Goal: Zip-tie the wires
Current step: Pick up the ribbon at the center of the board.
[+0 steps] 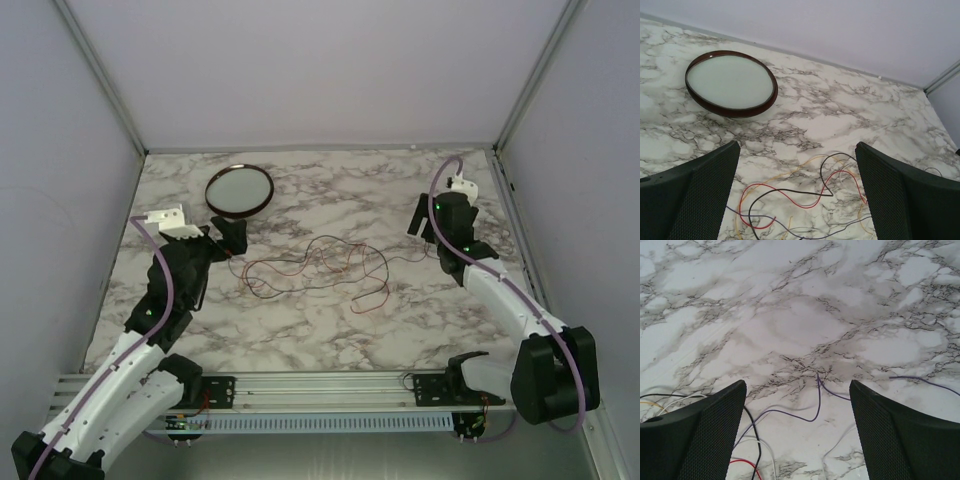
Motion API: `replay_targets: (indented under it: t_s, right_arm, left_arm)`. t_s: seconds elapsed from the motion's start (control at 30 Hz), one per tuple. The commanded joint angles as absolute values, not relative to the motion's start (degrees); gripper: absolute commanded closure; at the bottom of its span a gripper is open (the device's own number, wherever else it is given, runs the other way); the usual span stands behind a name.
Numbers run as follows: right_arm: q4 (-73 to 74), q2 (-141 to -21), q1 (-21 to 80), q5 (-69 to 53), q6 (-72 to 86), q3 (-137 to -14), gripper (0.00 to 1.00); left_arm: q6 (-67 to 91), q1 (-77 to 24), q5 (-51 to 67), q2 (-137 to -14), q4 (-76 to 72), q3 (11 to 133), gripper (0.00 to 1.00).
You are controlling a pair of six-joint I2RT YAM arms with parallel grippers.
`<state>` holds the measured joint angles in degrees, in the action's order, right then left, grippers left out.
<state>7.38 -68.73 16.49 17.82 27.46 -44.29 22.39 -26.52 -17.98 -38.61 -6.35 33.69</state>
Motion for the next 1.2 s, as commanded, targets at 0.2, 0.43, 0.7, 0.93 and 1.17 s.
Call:
replay_targets:
  t_s: [0.2,0.43,0.7,0.93,1.17]
  right_arm:
    - [5.7,-67.24,13.84,14.69,27.64,-44.47,0.16]
    - [5.62,-66.36,12.04,14.67,25.34,-44.16,0.16]
    - [5.61,-62.87,10.06,14.71,22.35,-42.93,0.16]
    - [5.2,-65.31,9.34,13.9,23.4,-44.04,0.17]
    - [4.44,-78.17,9.4,13.56,32.52,-51.59,0.19]
  left_arm:
    - [21.77,-26.46,-17.2,-38.16,-9.93,34.4,0.0]
    - [21.59,-26.46,-17.82,-36.98,-9.41,34.78,0.0]
    - [21.44,-26.46,-22.4,-35.73,-10.71,34.07,0.0]
    - [20.13,-26.46,-24.67,-33.71,-13.13,31.72,0.0]
    - [18.09,-26.46,-22.88,-33.79,-16.44,30.62,0.0]
